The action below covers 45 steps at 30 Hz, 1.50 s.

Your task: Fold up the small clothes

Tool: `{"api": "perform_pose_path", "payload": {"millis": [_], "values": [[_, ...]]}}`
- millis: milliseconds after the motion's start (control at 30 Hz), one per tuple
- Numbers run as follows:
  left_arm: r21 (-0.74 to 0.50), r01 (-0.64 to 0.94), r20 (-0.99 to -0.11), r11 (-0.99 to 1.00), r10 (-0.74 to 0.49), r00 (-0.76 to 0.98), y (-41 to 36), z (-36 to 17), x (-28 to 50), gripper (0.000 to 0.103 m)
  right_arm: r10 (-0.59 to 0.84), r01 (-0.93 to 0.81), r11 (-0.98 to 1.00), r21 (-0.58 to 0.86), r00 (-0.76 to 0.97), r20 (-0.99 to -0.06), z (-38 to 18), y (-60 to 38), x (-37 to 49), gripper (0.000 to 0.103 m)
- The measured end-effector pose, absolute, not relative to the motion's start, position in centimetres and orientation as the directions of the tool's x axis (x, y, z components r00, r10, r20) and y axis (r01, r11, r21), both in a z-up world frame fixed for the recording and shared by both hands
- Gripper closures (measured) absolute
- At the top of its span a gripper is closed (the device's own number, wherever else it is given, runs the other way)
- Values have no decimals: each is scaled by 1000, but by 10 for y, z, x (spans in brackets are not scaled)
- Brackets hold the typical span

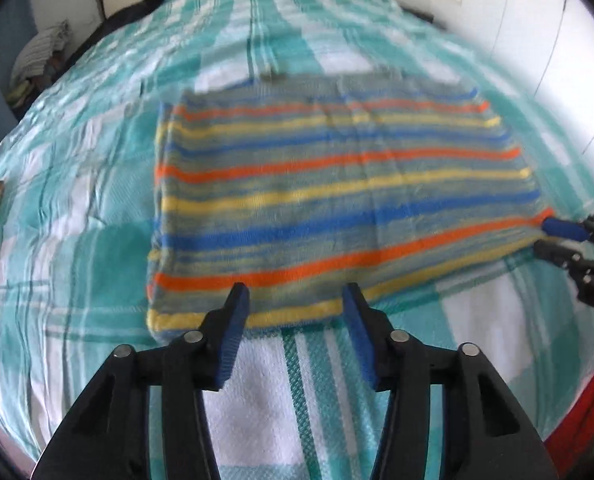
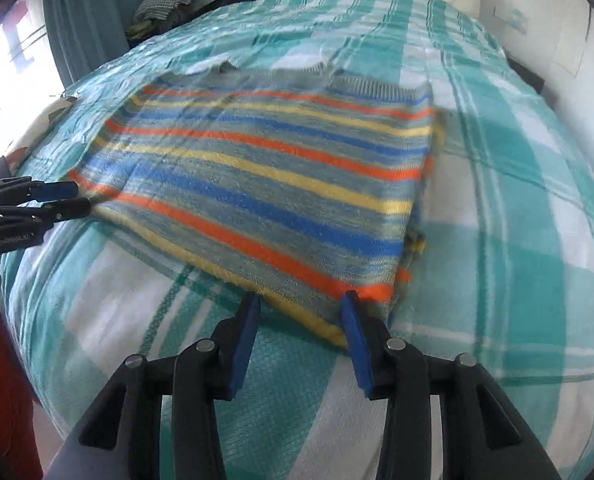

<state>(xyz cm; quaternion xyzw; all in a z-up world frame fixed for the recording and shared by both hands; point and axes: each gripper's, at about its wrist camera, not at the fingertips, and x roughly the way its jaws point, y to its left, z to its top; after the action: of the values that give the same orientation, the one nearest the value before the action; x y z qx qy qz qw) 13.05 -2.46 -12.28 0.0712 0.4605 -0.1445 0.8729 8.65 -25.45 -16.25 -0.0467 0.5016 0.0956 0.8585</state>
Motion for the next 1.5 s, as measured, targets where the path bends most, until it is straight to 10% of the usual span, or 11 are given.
{"api": "perform_pose_path", "payload": {"millis": [100, 967, 1500], "values": [[10, 274, -813, 962, -151, 562, -23, -119, 133, 21, 146, -198, 979, 48, 516, -844, -156, -250, 87, 62], [-2, 223, -812, 975, -131, 569, 9, -179, 55, 3, 1, 40, 999, 27, 542, -841, -178, -264, -8, 27], [23, 233, -817, 972, -116, 565, 6, -185, 53, 1, 0, 30, 999, 20, 543, -839, -187, -262, -11, 23]]}}
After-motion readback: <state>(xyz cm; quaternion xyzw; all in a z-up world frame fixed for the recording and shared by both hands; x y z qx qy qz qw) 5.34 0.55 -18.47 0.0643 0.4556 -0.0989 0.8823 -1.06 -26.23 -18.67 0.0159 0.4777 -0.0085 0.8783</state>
